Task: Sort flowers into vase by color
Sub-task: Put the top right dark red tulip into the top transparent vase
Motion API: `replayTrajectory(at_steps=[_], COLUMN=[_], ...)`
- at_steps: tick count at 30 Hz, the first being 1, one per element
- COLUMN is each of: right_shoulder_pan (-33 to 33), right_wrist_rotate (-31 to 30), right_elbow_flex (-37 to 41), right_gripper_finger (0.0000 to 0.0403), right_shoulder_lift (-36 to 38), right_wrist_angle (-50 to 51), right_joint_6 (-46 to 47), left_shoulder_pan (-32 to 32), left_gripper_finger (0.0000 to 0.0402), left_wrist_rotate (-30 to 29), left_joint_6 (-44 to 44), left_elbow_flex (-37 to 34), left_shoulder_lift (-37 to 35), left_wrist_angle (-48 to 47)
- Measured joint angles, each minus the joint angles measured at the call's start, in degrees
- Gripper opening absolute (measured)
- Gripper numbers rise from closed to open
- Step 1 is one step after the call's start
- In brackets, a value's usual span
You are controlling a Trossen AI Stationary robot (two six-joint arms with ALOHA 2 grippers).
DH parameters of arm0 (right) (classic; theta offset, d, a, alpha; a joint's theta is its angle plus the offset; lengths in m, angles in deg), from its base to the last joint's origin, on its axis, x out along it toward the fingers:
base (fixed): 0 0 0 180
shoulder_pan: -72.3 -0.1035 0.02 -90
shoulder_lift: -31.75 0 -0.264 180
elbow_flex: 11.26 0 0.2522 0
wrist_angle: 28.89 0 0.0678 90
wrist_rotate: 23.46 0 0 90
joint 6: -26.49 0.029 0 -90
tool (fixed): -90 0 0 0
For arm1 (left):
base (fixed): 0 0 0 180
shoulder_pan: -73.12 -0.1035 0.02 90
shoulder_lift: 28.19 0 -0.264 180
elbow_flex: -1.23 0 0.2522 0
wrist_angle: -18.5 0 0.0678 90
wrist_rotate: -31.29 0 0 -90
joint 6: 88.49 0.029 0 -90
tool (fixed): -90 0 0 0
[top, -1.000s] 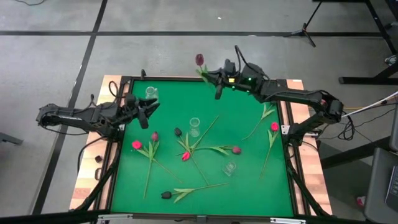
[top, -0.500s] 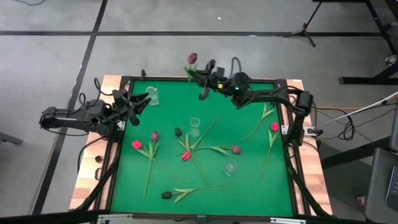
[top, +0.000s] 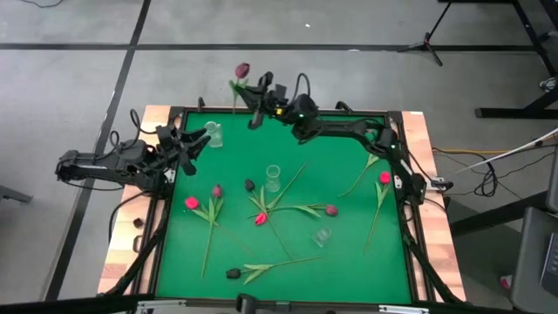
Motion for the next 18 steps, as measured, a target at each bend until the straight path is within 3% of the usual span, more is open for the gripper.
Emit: replayTrajectory(at_steps=[18], right_shoulder_pan=[0.11], right_wrist_rotate=[-1.10], right_elbow_flex=[-28.53], right_gripper_finger=[0.0001], right_shoulder_lift=[-19.84], right_wrist_angle=[4.84], right_joint_6=[0.43], left_shoulder_pan=[0.02], left_gripper_finger=[0.0172], left_wrist_rotate=[0.02], left_joint_6=[0.27], left_elbow_flex=[0.00], left_shoulder_lift=[-8.27], left_wrist_angle=[-2.72])
